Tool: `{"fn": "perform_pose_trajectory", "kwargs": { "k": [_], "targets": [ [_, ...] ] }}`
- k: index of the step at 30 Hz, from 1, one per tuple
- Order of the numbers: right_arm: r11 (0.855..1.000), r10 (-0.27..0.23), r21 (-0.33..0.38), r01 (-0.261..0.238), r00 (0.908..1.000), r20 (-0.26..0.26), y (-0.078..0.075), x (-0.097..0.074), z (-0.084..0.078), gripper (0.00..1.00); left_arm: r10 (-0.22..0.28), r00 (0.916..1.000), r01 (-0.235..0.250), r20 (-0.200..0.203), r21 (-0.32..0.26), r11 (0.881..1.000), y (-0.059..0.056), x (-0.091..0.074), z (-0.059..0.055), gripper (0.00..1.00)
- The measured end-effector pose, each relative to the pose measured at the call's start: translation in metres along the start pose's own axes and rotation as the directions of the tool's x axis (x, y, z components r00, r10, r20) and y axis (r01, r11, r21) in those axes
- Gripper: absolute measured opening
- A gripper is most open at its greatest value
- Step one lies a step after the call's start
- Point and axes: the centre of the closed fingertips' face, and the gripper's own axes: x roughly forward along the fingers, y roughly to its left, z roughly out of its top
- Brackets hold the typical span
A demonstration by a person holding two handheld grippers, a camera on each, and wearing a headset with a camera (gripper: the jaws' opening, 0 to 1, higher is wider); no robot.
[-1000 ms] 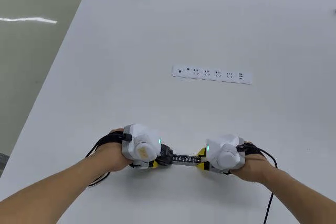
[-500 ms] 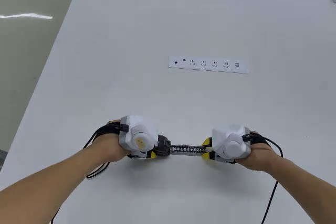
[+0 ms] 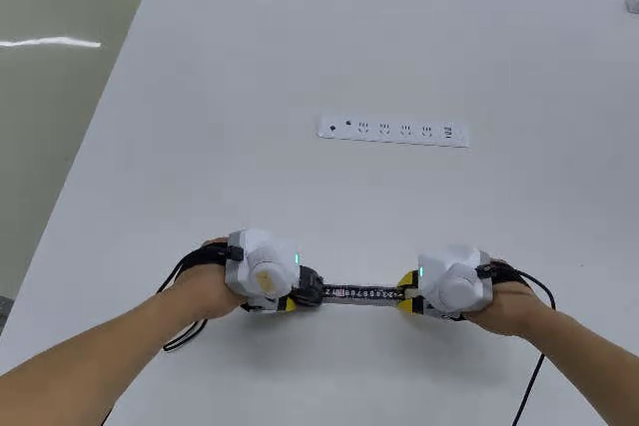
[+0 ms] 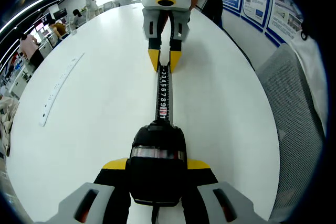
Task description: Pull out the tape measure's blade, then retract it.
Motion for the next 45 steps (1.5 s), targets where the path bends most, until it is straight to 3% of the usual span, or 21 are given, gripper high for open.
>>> {"fn": "perform_pose_trajectory", "kwargs": {
  "k": [33,45],
  "targets": [
    [1.0,-0.008,0.016,0.009,0.9988,-0.049,-0.004,-0.025,-0.047,0.13,0.003,0.9999,-0.003,-0.01,-0.004,1.0,0.0,0.0,0.0,0.35],
    [0.999,-0.018,0.034,0.021,0.998,-0.061,-0.003,-0.035,-0.057,0.13,0.005,0.9999,-0.005,-0.013,-0.002,1.0,0.0,0.001,-0.001,0.35]
  ]
}}
